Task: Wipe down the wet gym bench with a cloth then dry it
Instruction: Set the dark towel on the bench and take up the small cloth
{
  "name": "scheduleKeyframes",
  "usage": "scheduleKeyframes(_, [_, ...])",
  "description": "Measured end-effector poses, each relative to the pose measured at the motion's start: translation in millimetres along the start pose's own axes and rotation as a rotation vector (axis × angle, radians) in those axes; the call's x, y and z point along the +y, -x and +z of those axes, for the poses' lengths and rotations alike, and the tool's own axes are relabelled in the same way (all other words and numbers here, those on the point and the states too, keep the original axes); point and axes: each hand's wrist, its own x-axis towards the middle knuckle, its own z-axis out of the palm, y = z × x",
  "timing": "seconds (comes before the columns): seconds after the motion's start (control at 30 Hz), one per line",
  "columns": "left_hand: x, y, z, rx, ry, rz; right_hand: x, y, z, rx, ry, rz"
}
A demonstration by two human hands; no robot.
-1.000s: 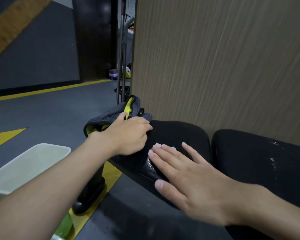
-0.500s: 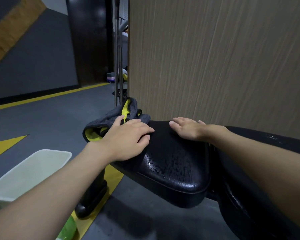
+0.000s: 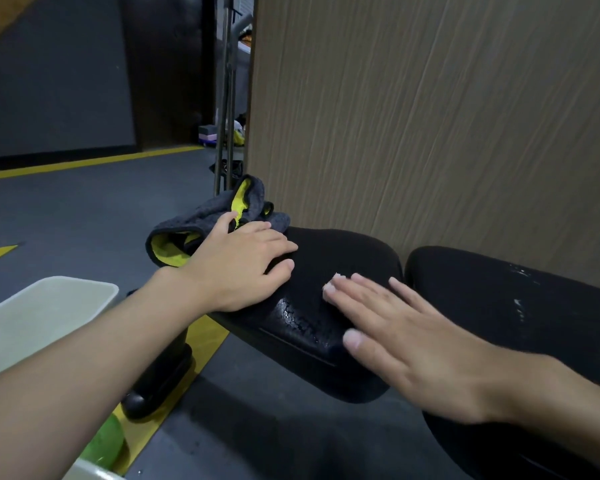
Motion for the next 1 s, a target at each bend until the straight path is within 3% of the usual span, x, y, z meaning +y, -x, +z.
scheduleKeyframes(0.3, [1, 2, -3, 0.0, 0.007, 0.006, 94, -119, -6, 0.086, -0.203, 0.399])
scheduleKeyframes(0.5, [-13, 3, -6, 0.021, -0.068, -0.075, 95, -160, -11, 0.026, -0.257, 0.618])
scheduleKeyframes(0.6, [-8, 5, -6, -0.037, -0.124, -0.11, 73, -172, -12, 0.054, -0.184, 0.545])
scheduleKeyframes(0.8, [-6, 1, -9, 0.016, -0.098, -0.119, 4, -205, -11, 0.095, -0.112, 0.254])
scheduleKeyframes(1.0, [-7, 5, -8, 0.007, -0.092, -0.115, 35, -165, -11, 0.09, -0.178, 0.315])
